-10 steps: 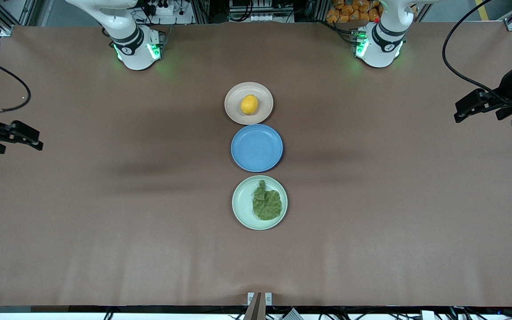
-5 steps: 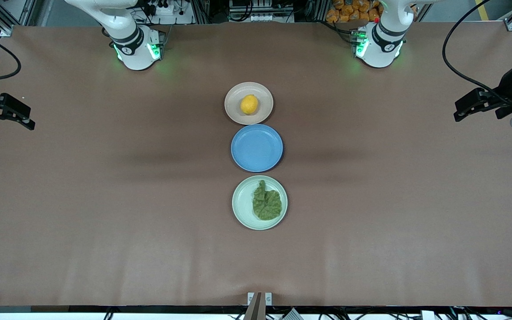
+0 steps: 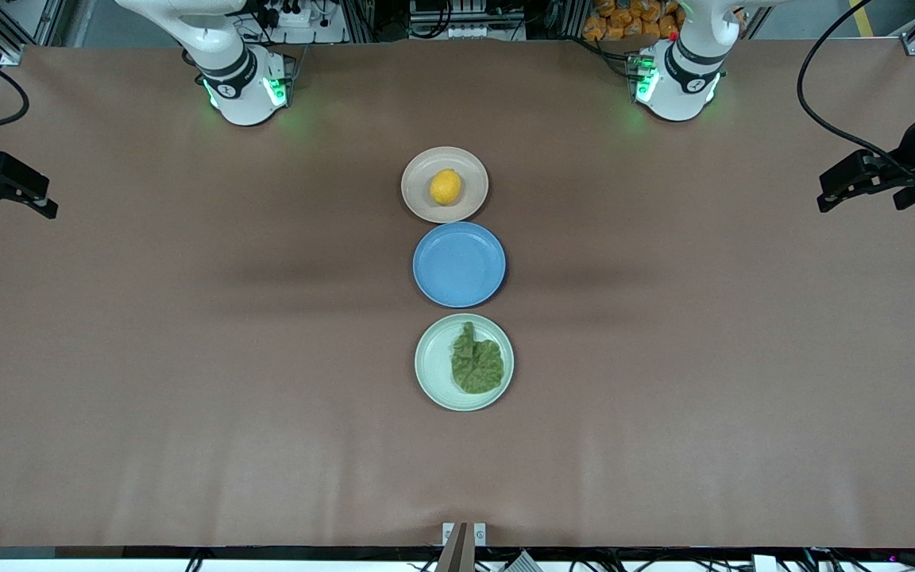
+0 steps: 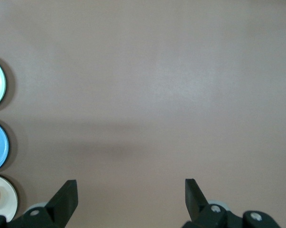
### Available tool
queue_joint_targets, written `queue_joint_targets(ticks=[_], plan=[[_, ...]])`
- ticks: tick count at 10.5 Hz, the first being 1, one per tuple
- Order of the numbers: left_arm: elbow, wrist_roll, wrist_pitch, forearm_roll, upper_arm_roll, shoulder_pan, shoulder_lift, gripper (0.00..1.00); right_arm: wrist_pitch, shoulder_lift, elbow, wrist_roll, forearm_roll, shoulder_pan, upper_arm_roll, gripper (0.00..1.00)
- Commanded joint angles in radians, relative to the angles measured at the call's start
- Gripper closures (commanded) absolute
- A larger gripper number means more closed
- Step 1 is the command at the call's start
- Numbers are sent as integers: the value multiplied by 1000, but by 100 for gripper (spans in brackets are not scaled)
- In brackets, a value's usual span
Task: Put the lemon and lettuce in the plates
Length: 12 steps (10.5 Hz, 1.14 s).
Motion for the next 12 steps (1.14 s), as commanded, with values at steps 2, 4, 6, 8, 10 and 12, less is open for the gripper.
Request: queue_joint_targets(ticks=[2,4,6,8,10,12], plan=[[-14,33,-10,15,-10,15,-18,0,-59,-6,12,23,-8,8,-10,0],[-14,33,-10,14,-8,15,-18,0,-57,-6,14,22,-9,8,-10,0],[4,26,-10,12,-10,15,-12,0,-50,-5,11,22,-9,10,-8,0],[9,28,-10,12,-10,15,-12,0,-48,-3,8,13,-13,8,-8,0],[9,32,-10,12,-10,15,-13,0,-45,-3,8,13,-16,10,-7,0],[9,26,-10,8,-10,15,-16,0,-42,-3,6,13,-16,11,-5,0]])
